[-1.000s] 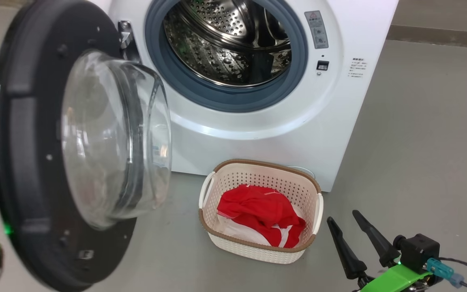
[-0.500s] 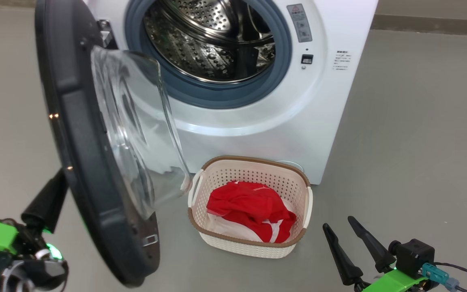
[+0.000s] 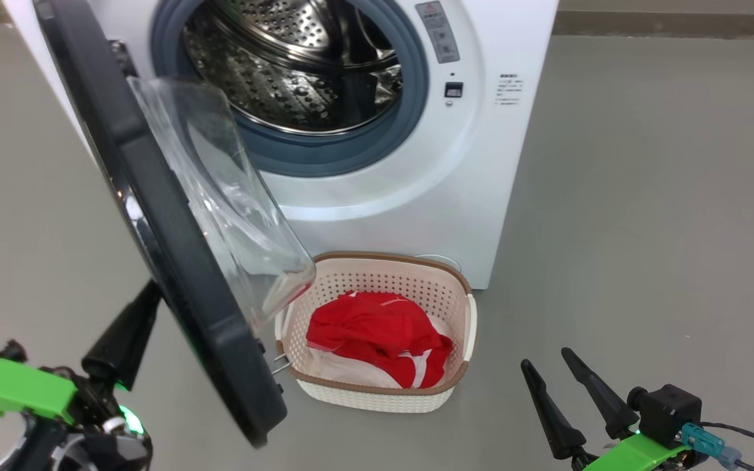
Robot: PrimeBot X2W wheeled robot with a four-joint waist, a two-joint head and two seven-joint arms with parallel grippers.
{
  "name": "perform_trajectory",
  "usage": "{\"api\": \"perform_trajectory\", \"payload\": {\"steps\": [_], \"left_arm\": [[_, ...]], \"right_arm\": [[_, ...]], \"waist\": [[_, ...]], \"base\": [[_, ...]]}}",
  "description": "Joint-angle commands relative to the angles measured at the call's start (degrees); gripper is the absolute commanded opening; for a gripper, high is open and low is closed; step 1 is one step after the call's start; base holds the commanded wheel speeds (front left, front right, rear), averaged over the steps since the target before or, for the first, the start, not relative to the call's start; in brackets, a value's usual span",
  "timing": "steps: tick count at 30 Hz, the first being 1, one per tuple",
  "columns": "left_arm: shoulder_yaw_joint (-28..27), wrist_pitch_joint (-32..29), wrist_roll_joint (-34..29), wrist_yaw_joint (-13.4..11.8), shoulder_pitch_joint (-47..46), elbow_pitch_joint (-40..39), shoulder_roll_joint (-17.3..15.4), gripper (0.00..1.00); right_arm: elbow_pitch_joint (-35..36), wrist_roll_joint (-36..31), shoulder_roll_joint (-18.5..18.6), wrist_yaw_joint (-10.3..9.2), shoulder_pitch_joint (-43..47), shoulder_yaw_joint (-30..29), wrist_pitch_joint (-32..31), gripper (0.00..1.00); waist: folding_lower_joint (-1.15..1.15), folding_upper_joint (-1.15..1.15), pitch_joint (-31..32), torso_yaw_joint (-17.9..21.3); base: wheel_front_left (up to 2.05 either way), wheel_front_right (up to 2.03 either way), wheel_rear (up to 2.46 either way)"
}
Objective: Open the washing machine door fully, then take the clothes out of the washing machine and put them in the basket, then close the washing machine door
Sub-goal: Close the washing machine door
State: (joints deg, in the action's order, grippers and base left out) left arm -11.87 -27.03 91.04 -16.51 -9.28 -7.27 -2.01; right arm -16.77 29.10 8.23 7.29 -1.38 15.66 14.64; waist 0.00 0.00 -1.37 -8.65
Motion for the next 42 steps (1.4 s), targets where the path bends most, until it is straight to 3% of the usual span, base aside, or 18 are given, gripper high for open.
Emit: {"api": "perform_trajectory", "payload": {"steps": [1,17,21,22,24,25,33,38,42], "left_arm": [[-0.86,-0.08,0.42,1.03,-0.66,-1.74,-0.88,0.00],[1.82,2.24,0.90,4.31,0.77,-0.10,-0.91,0.00],[1.49,4.85,-1.95,7.26,0.82,0.30,-1.35,0.00],[1.60,5.76,-3.53,8.13,1.03,0.60,-1.89,0.24],[1.99,7.72,-6.91,9.86,1.57,1.40,-2.90,0.95],[2.05,8.76,-8.21,10.69,1.79,1.80,-3.10,1.00],[5.65,22.63,-29.54,19.24,4.87,4.56,-8.07,1.00],[8.69,33.65,-44.26,21.25,6.59,6.85,-10.78,1.00],[11.14,40.10,-55.47,20.87,7.63,9.12,-12.72,1.00]], "right_arm": [[1.09,0.54,0.32,0.20,-2.15,1.25,0.36,1.00],[0.79,0.64,0.16,0.20,-2.09,1.18,0.36,1.00],[0.77,0.52,0.02,0.20,-1.95,1.03,0.36,1.00],[0.71,0.50,-0.07,0.20,-1.90,1.03,0.36,1.00],[0.56,0.56,-0.16,0.20,-1.84,1.17,0.36,1.00],[0.49,0.60,-0.23,0.20,-1.80,1.20,0.36,1.00],[0.17,0.88,-0.60,0.20,-1.06,1.57,0.36,1.00],[-0.14,0.99,-0.69,0.20,-0.86,1.98,0.36,1.00],[-0.21,1.01,-0.63,0.20,-0.97,2.20,0.36,1.00]], "waist": [[0.00,0.00,-0.05,0.48],[0.00,0.00,0.10,2.12],[0.00,0.00,0.17,1.74],[0.00,0.00,0.26,1.63],[0.00,0.00,0.50,1.44],[0.00,0.00,0.64,1.35],[0.00,0.00,1.98,0.78],[0.00,0.00,2.56,0.68],[0.00,0.00,2.86,0.73]], "base": [[0.00,0.00,0.00],[0.00,0.00,0.00],[0.00,0.00,0.00],[0.00,0.00,0.00],[0.00,0.00,0.00],[0.00,0.00,0.00],[0.00,0.00,0.00],[0.00,0.00,0.00],[0.00,0.00,0.00]]}}
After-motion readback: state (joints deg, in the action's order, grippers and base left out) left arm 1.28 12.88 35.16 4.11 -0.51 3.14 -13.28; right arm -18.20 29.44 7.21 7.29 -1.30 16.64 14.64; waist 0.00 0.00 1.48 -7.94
